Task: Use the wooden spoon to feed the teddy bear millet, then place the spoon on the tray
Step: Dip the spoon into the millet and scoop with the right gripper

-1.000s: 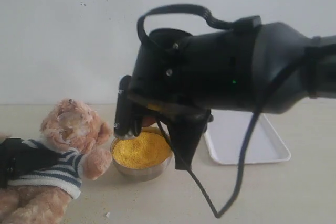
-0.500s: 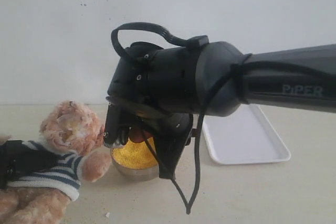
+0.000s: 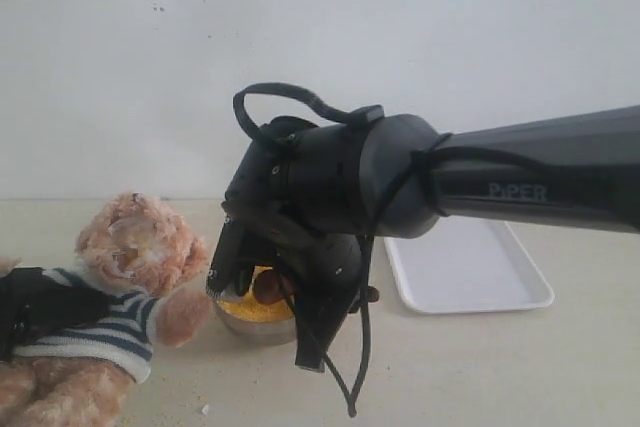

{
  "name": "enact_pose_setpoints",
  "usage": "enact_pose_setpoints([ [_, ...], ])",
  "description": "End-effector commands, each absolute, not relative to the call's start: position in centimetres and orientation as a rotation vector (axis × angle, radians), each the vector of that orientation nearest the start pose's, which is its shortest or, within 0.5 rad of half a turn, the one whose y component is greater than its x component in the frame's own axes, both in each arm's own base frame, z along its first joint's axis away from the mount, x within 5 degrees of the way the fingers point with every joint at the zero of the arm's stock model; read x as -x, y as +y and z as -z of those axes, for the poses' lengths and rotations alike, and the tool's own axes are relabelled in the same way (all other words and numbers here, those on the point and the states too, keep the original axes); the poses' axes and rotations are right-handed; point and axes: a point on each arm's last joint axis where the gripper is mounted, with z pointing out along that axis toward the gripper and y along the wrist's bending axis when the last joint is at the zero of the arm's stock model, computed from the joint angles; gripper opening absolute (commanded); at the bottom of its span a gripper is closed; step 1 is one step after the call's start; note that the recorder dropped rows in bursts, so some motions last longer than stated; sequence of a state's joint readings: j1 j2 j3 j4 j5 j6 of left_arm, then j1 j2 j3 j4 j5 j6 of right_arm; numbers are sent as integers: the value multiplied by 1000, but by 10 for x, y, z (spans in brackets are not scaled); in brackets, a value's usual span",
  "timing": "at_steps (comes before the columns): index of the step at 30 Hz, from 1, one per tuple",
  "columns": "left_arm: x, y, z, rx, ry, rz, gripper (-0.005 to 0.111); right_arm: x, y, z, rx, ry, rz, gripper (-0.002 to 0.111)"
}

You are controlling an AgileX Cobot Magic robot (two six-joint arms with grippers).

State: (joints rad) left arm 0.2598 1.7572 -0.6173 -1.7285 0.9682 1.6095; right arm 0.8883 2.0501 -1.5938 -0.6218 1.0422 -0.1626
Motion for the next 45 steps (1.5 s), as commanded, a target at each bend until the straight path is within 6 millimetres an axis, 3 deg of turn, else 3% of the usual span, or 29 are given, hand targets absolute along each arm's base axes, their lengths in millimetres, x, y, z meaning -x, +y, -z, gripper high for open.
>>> enact_pose_setpoints([
  [1,-281,-3,-151,108,2185,1114,4,-306,303,-202,1651,2182,653,0],
  [10,-281,-3,-151,108,2185,1114,4,-305,311,-200,1526,2231,505,0],
  [37,-281,-3,-152,141,2183,1146,4,-304,298,-215,1366,2321,589,0],
  [45,-279,-7,-156,247,2176,1290,4,-311,275,-231,1286,2484,364,0],
])
